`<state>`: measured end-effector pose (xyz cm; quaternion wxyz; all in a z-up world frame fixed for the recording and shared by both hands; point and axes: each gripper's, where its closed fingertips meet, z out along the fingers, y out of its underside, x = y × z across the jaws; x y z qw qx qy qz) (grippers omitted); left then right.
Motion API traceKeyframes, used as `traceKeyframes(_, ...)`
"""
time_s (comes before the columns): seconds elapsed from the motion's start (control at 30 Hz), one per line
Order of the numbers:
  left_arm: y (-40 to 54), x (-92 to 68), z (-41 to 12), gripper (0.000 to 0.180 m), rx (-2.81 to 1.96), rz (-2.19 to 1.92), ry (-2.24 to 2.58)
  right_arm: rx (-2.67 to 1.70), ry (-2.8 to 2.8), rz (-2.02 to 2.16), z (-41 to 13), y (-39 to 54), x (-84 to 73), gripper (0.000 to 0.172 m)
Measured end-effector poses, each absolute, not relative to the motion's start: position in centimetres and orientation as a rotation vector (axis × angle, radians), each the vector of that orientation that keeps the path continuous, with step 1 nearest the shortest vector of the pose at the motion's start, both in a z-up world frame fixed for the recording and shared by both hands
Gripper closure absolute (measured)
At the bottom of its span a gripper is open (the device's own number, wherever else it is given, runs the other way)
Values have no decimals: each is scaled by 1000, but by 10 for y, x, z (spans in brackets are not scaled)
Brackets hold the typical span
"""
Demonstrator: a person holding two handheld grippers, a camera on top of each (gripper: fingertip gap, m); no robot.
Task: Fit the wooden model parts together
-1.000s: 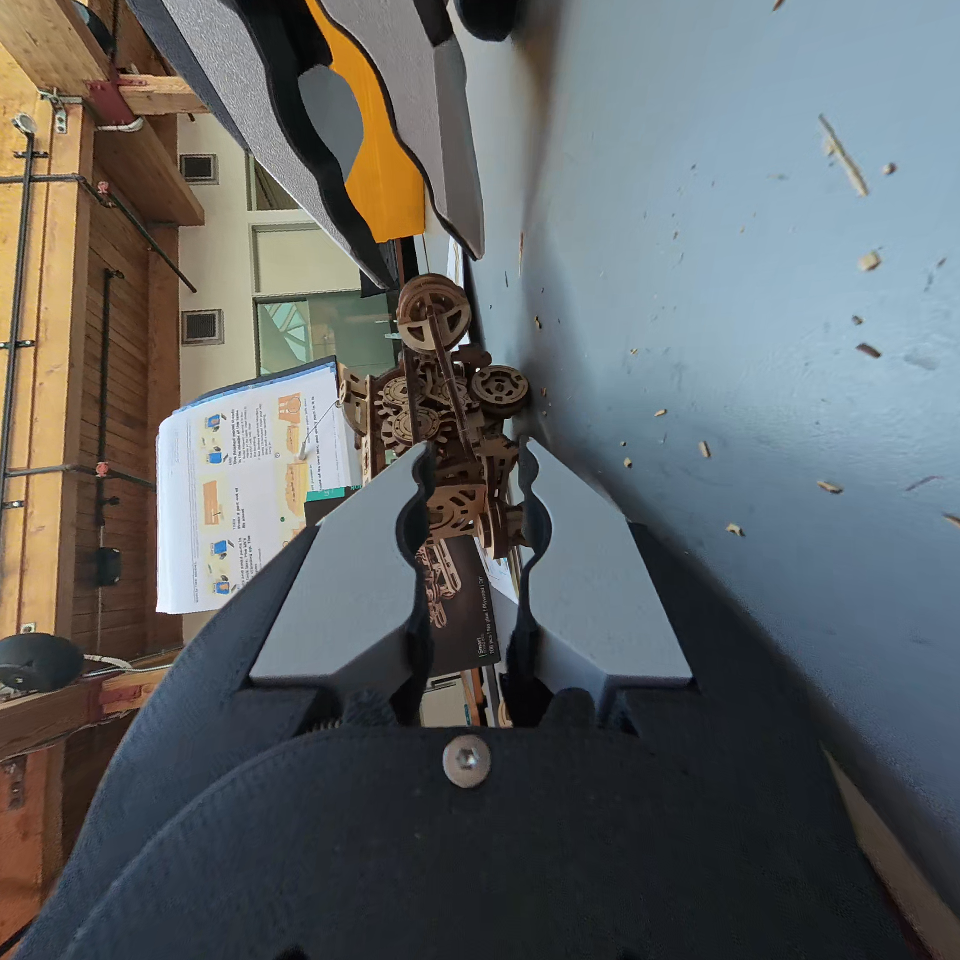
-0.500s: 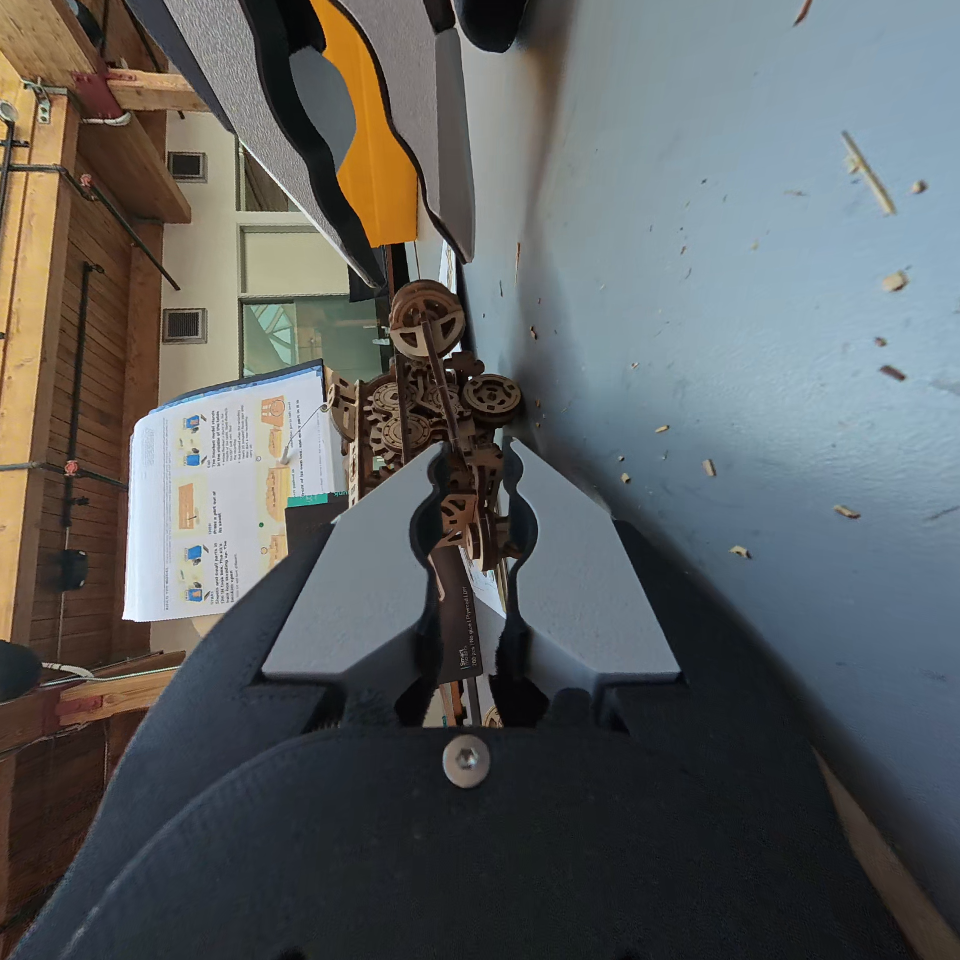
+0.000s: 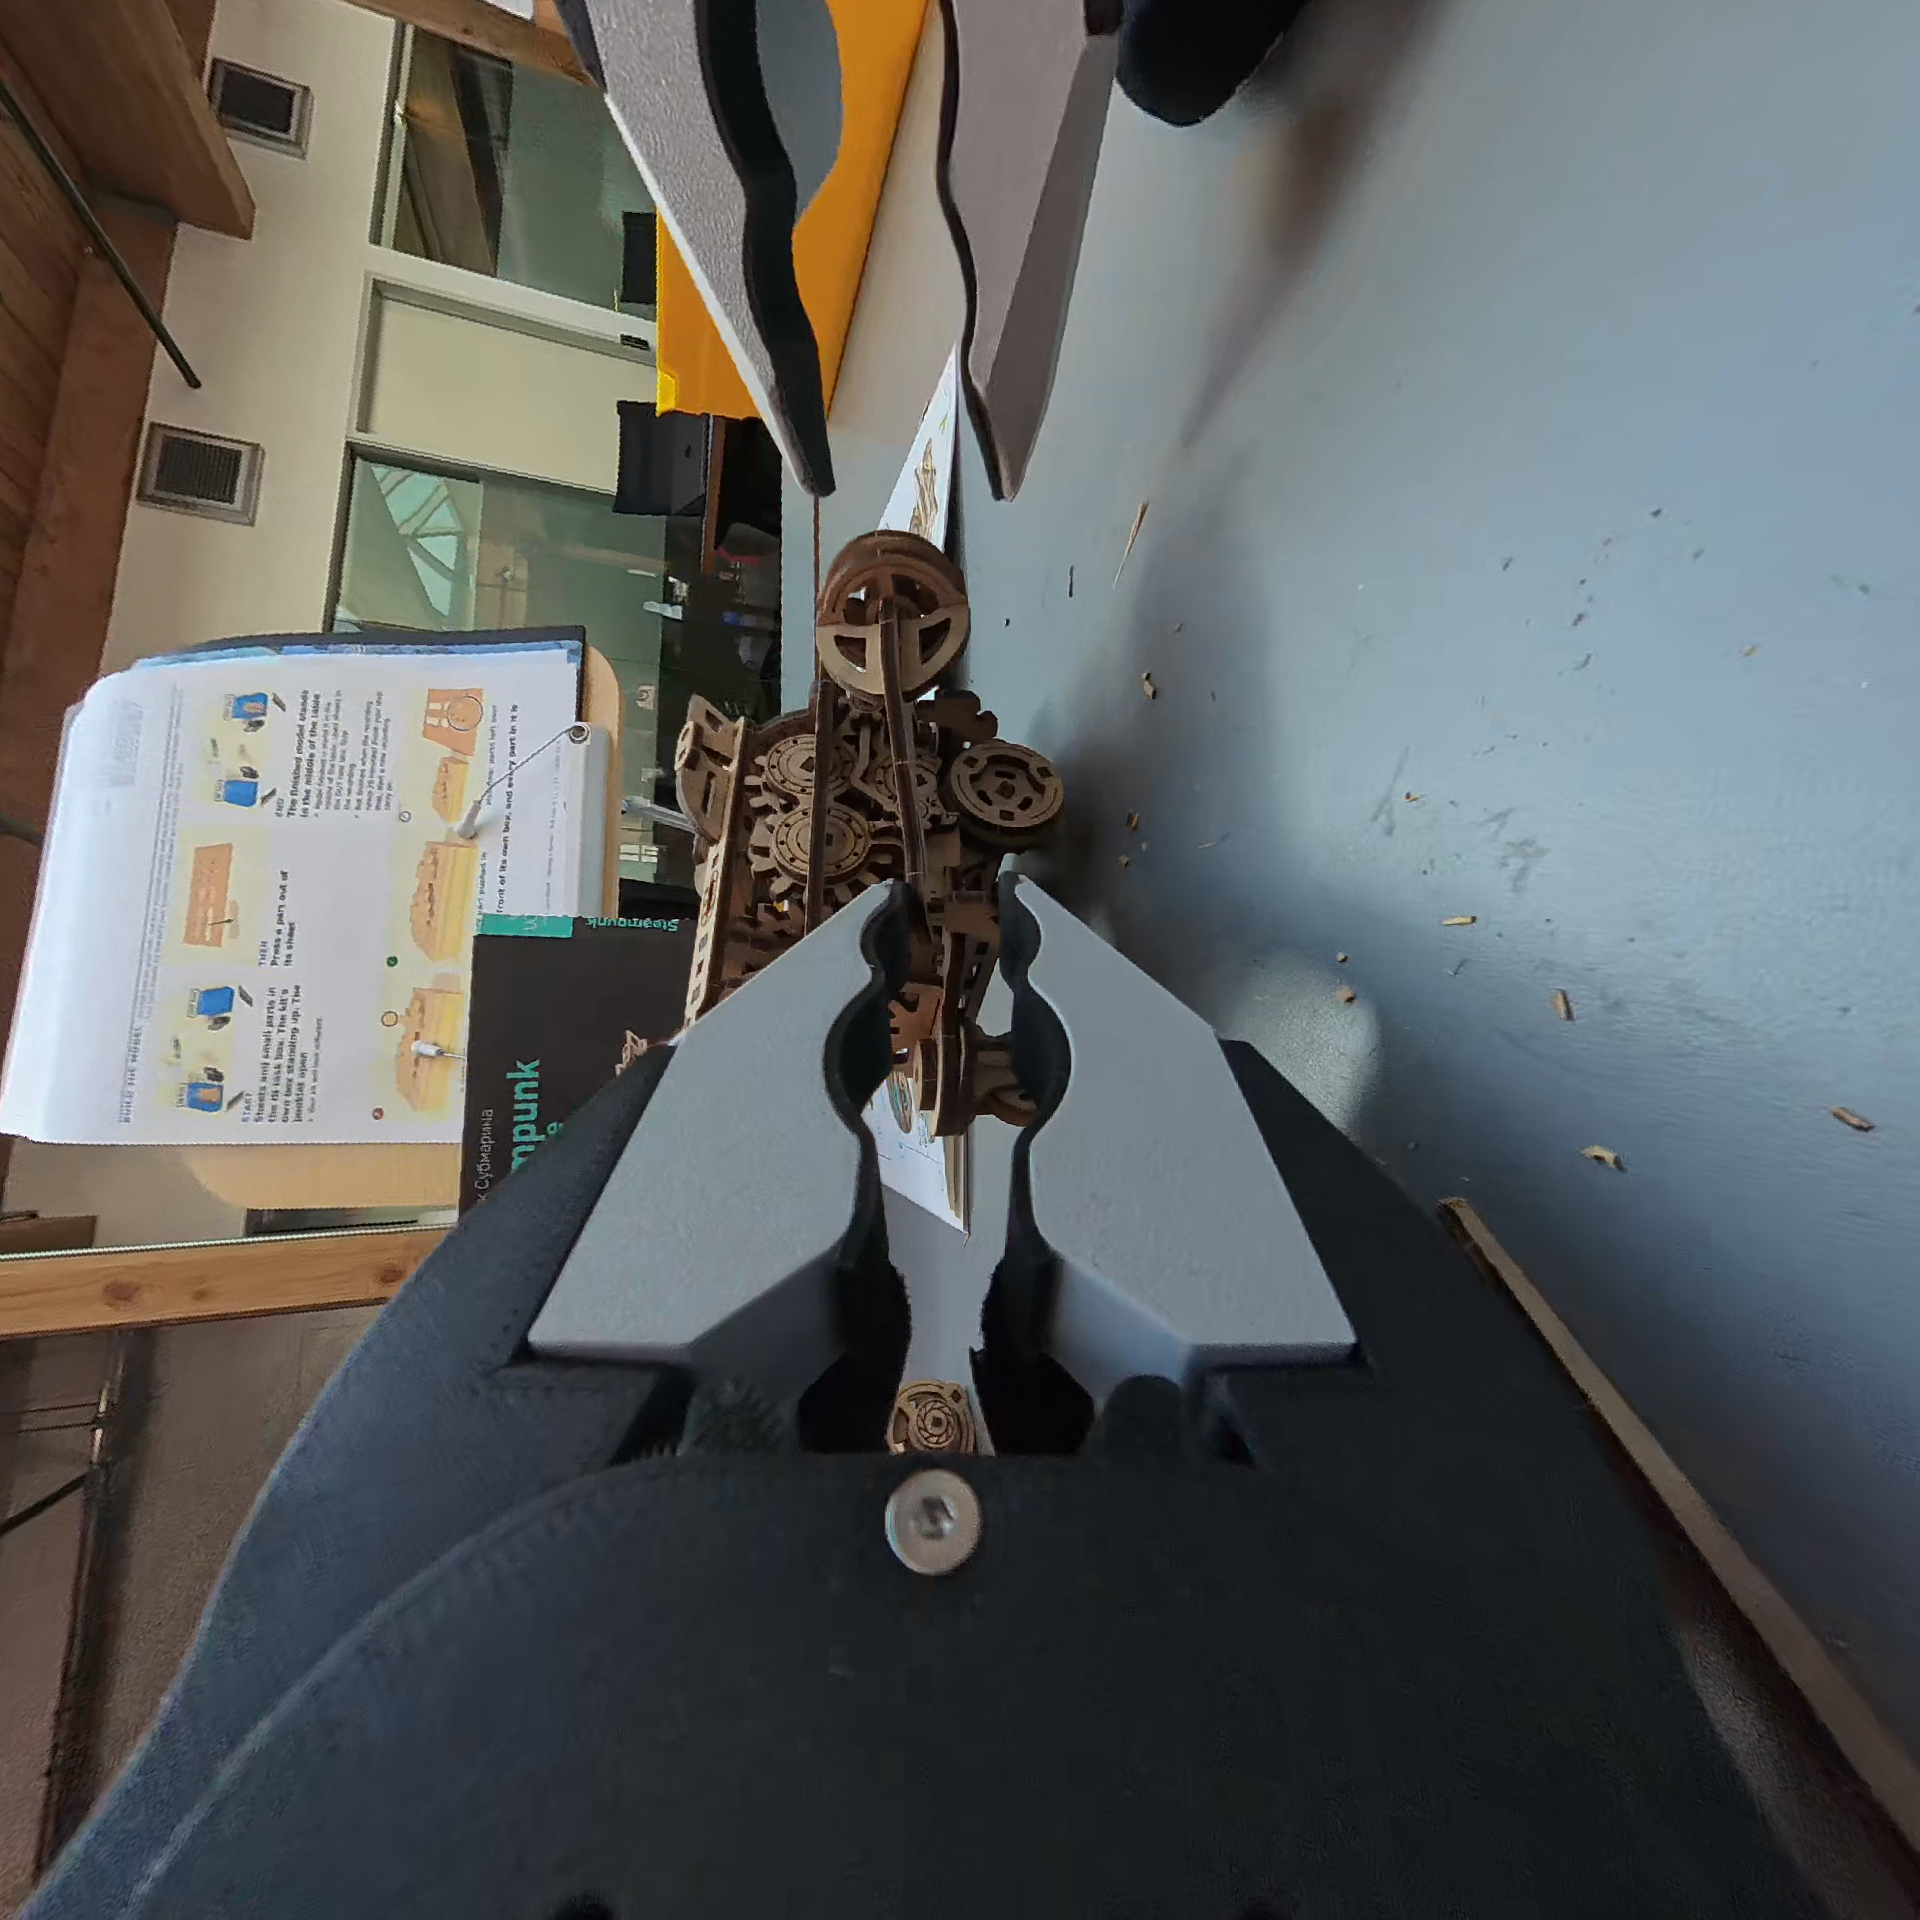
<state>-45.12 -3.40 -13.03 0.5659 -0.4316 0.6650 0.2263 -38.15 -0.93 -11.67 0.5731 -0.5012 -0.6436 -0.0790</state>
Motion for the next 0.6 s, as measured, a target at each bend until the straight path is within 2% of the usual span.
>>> traceKeyframes(0.37, -40, -459, -104, 166, -1224, 271, 1415, -1205, -1502, -82, -115, -14, -385, 134)
traceKeyframes(0.6, -34, -479, -94, 166, -1408, 33, 1284, -1243, -1512, 169, -105, -21, -401, 135)
